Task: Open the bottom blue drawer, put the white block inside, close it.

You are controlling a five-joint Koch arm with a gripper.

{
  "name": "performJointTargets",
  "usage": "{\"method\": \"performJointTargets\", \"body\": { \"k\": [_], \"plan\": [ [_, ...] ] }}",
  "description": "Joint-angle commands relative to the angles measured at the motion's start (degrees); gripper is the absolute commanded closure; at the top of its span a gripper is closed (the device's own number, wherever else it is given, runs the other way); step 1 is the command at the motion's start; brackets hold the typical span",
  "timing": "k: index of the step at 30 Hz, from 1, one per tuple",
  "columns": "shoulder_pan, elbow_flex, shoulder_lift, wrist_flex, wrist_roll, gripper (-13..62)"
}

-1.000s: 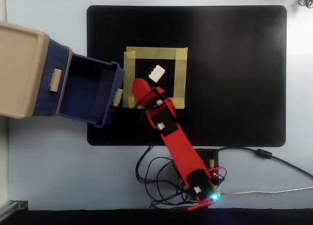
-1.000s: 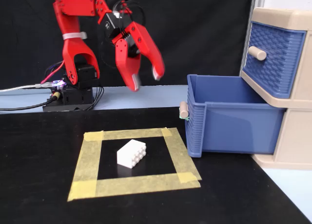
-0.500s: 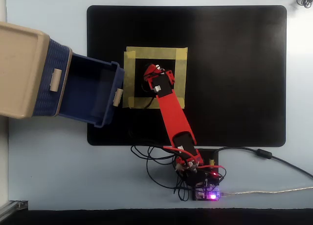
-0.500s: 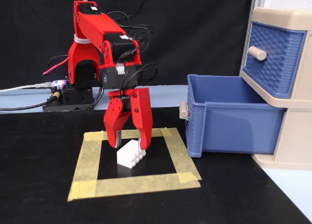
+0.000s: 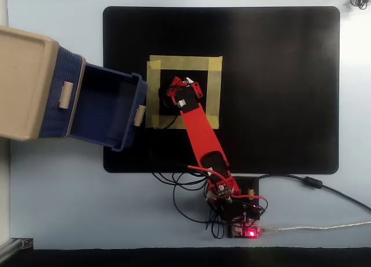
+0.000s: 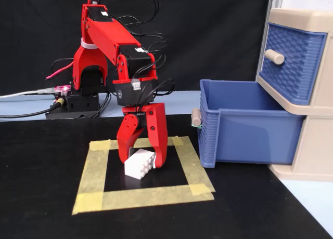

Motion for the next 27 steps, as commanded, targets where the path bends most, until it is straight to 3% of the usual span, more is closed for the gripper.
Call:
{"method": "performJointTargets", "body": {
  "k": [1, 7, 10, 13, 16, 21, 27],
  "plan": [
    [1.9, -0.7, 0.3, 0.1, 1.6, 16.9],
    [3.7, -0.7, 0.3, 0.0, 3.1, 17.1],
    [3.8, -0.9, 0.4, -0.2, 3.1, 21.9],
    [4.2, -1.1, 0.4, 0.3, 3.1, 35.5],
    [5.0, -1.3, 0.5, 0.4, 3.1, 58.0],
    [4.8, -6.3, 5.0, 5.9, 2.7, 57.4],
    [1.8, -32.4, 13.5, 30.8, 1.9, 57.4]
  ]
}}
